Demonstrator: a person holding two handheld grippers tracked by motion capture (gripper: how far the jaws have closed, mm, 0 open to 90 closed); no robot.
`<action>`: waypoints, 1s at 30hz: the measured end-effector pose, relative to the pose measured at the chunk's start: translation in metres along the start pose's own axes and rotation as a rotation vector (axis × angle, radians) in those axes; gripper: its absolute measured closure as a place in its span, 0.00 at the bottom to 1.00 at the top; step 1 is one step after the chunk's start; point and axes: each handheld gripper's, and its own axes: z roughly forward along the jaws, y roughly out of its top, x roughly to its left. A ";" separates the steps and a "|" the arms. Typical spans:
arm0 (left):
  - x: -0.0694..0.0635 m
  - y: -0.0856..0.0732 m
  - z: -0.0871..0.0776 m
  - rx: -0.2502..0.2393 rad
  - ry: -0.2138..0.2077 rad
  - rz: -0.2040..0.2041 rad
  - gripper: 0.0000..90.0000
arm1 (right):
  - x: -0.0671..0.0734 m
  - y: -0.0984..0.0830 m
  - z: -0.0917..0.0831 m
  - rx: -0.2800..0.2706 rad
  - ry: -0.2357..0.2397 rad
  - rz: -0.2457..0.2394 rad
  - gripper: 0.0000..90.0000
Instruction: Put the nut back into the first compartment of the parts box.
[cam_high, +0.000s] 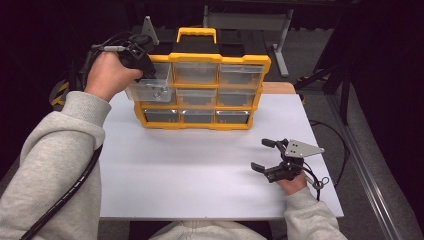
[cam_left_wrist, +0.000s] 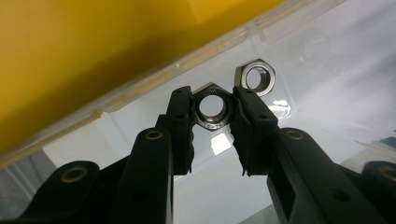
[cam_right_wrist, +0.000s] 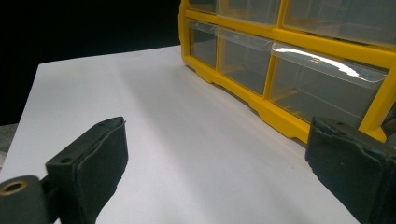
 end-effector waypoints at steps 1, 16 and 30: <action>0.000 0.000 0.000 0.001 -0.004 0.000 0.77 | 0.000 0.000 0.000 0.000 0.000 0.001 0.07; -0.004 -0.011 -0.022 -0.102 0.007 0.051 0.54 | 0.000 0.000 0.000 0.002 0.005 0.000 0.07; -0.015 -0.059 -0.056 -0.448 0.033 0.242 0.13 | 0.000 0.000 -0.001 -0.002 -0.010 0.001 0.07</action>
